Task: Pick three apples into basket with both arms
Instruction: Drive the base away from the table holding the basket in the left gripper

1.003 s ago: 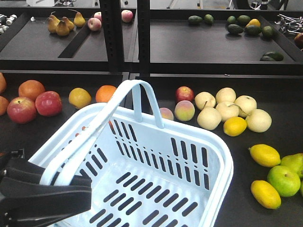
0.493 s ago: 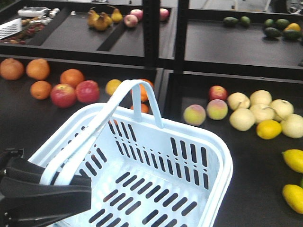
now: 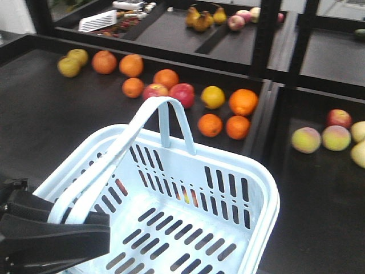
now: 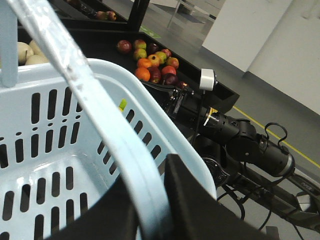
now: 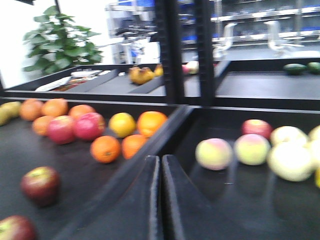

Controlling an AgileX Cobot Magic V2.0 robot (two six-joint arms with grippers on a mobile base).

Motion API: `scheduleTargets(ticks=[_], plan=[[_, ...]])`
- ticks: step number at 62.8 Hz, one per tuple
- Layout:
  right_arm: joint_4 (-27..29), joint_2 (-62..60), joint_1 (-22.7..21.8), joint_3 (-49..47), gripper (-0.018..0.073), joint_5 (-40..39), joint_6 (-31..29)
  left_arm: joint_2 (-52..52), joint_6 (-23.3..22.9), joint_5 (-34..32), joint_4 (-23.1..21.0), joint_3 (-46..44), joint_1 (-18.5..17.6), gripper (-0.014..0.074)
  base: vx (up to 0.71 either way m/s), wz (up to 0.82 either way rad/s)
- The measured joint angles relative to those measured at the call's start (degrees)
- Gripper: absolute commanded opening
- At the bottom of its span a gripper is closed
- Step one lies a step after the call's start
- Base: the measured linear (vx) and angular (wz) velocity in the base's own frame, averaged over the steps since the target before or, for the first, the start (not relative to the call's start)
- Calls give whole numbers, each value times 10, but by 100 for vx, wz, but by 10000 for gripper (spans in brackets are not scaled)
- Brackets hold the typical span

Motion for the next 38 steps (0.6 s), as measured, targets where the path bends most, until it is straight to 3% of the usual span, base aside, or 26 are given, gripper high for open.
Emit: scheduleTargets(ticks=[38], plan=[[0, 0, 0, 0, -8, 0, 0, 0, 0, 0, 0, 0, 0, -6, -15, 54]])
